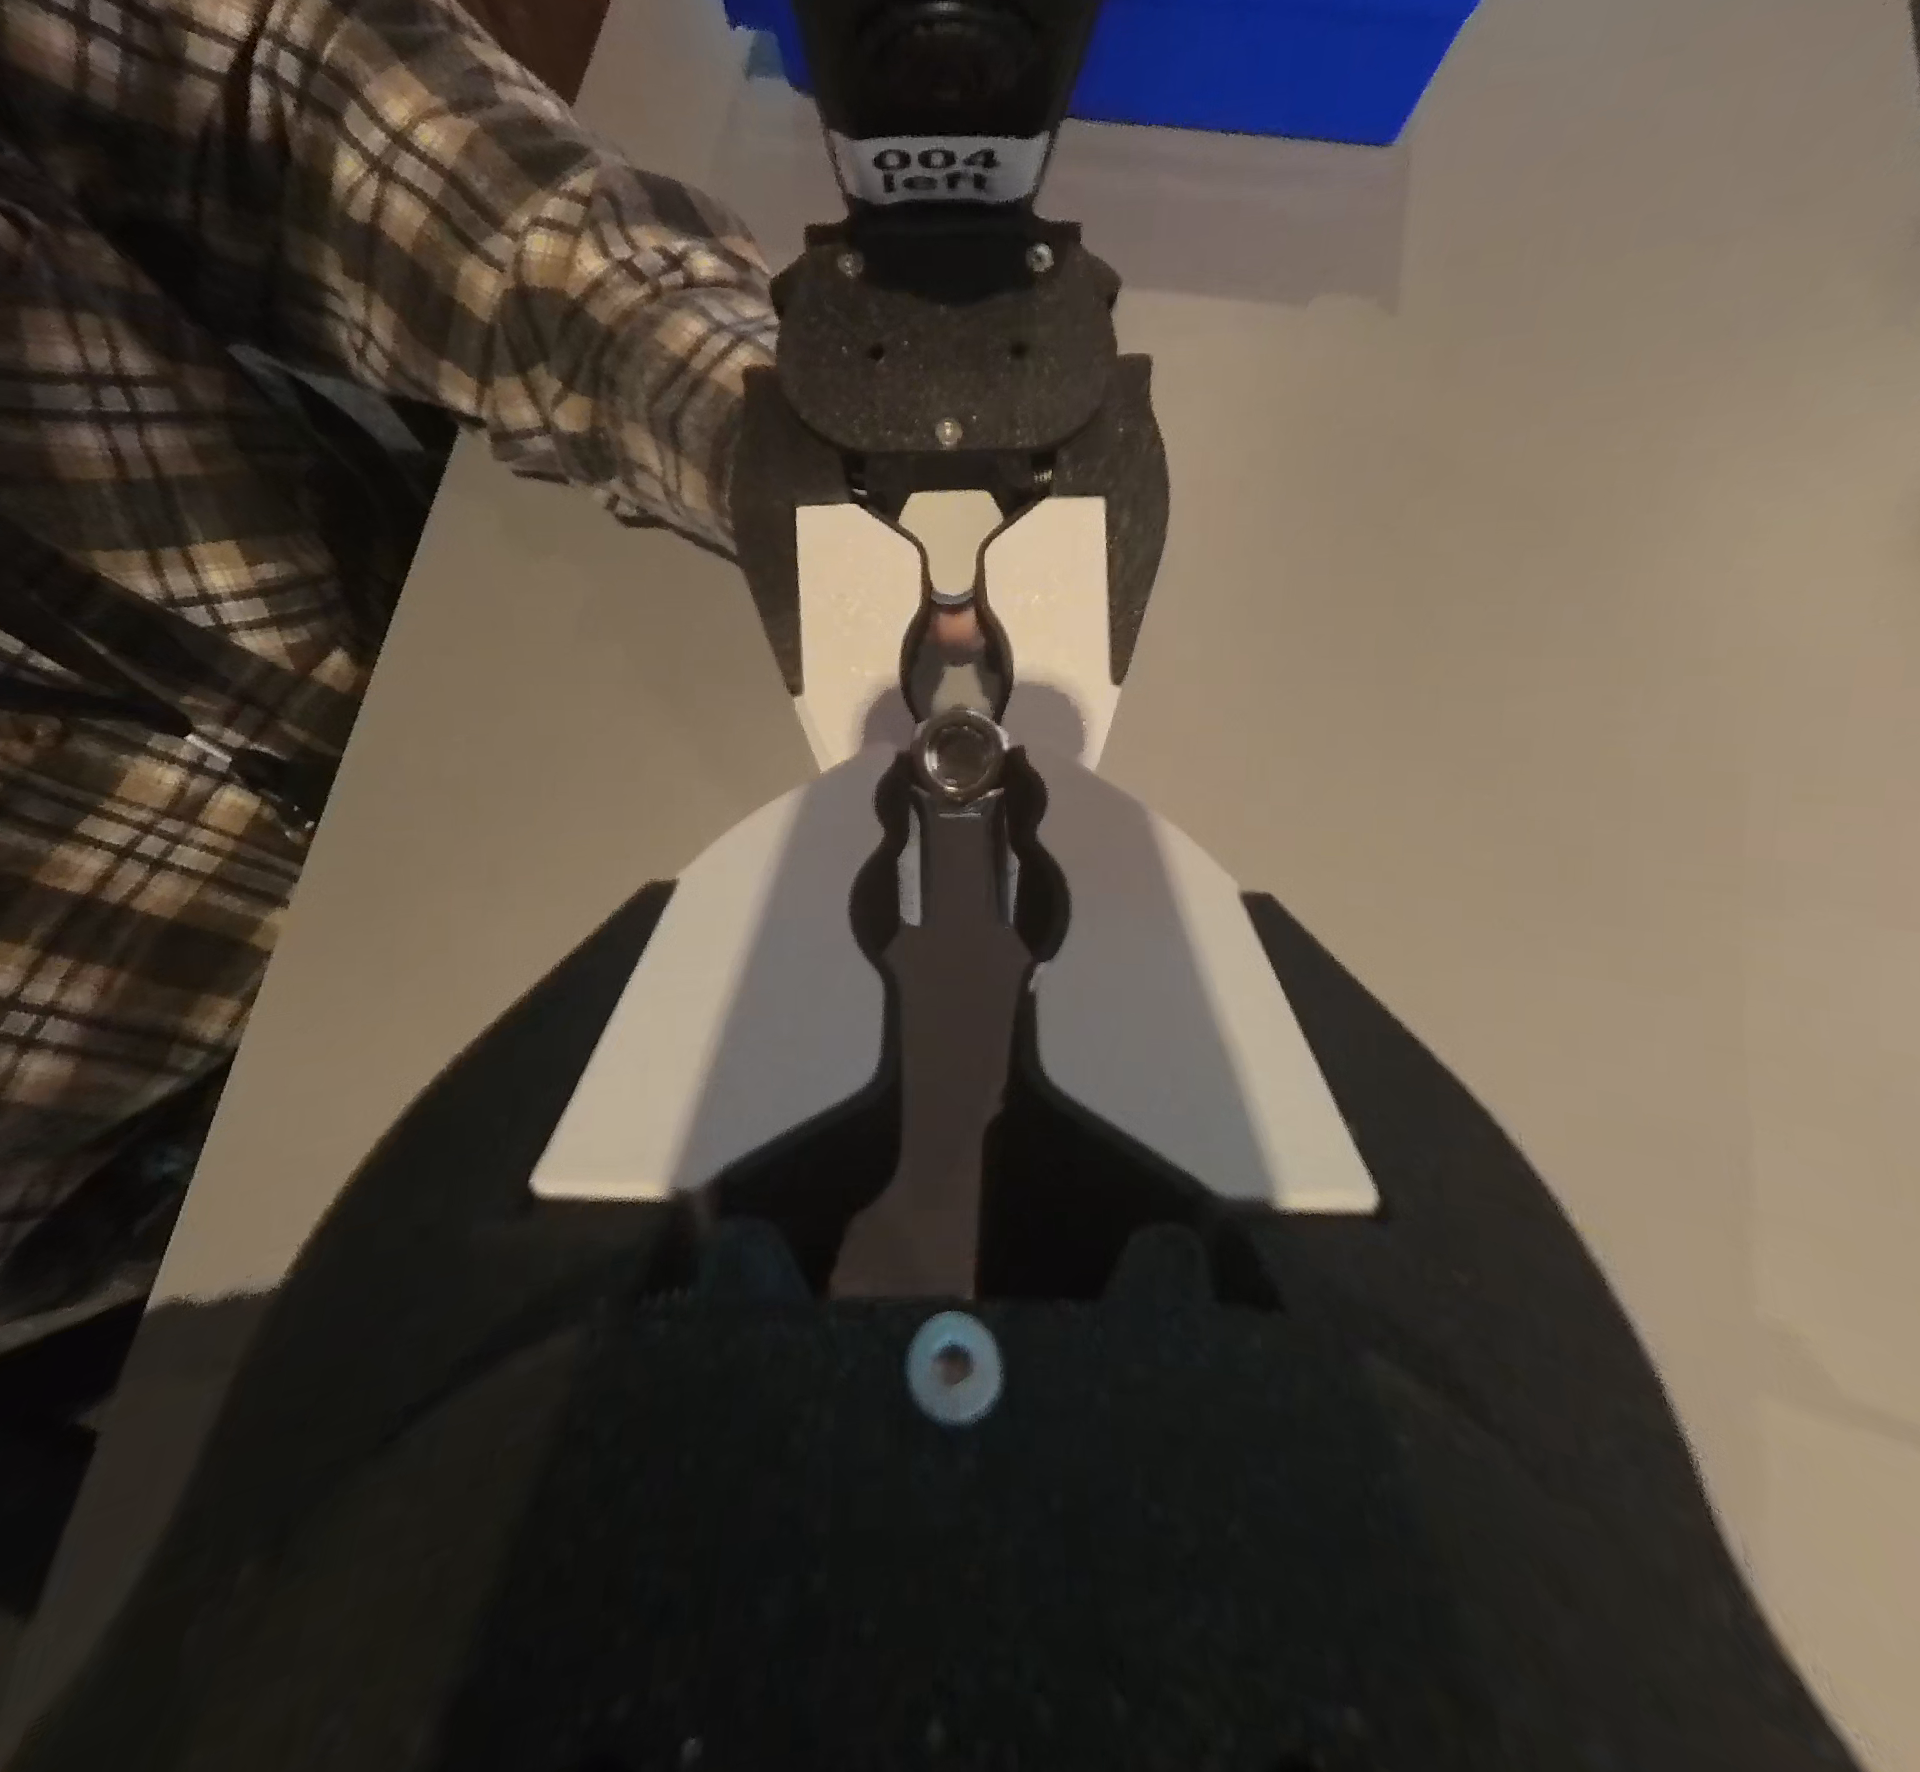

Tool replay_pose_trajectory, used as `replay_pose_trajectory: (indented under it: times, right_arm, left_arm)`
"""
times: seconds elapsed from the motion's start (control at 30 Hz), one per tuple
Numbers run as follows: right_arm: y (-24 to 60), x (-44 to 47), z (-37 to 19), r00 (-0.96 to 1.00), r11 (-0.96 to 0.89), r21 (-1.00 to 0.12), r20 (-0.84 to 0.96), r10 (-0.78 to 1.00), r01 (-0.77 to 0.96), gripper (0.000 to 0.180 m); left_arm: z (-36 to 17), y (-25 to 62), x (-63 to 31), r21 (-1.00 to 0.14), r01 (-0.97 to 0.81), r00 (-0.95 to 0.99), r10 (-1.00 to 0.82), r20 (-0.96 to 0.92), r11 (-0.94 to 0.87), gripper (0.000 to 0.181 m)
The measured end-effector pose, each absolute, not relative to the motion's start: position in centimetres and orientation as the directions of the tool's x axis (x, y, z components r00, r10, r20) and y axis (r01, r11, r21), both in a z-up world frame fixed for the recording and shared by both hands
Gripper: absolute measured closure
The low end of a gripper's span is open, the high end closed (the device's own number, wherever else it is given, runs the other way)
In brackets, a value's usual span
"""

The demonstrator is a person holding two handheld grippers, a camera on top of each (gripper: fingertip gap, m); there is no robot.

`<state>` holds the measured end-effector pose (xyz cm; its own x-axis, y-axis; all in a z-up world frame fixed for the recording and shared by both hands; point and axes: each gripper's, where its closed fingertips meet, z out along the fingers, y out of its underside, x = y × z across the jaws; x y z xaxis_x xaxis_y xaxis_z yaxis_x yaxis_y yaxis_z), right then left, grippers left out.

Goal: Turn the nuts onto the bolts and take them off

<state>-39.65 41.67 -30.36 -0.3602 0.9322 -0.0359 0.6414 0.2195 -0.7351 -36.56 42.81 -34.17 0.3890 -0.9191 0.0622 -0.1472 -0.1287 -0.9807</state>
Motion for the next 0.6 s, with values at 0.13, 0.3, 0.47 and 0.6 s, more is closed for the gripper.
replay_pose_trajectory:
  times: [0.13, 0.3, 0.47, 0.6]
  right_arm:
    - [41.7, -39.7, -30.8, -0.301, 0.182, -0.726, -0.036, 0.953, 0.663, 0.163]
    - [41.8, -39.3, -31.3, -0.221, 0.115, -0.693, -0.066, 0.973, 0.712, 0.163]
    - [41.8, -39.0, -31.7, -0.162, 0.061, -0.643, -0.099, 0.982, 0.764, 0.162]
    - [41.7, -39.1, -31.5, -0.166, 0.058, -0.648, -0.107, 0.98, 0.759, 0.163]
  left_arm:
    - [-34.7, 43.2, -36.8, -0.972, -0.209, 0.432, -0.902, 0.009, -0.11, 0.166]
    - [-35.5, 43.4, -36.7, -0.957, -0.27, 0.456, -0.889, -0.032, -0.104, 0.165]
    - [-35.9, 43.6, -36.8, -0.942, -0.324, 0.475, -0.876, -0.084, -0.085, 0.166]
    - [-35.8, 43.6, -36.7, -0.944, -0.319, 0.473, -0.878, -0.08, -0.085, 0.166]
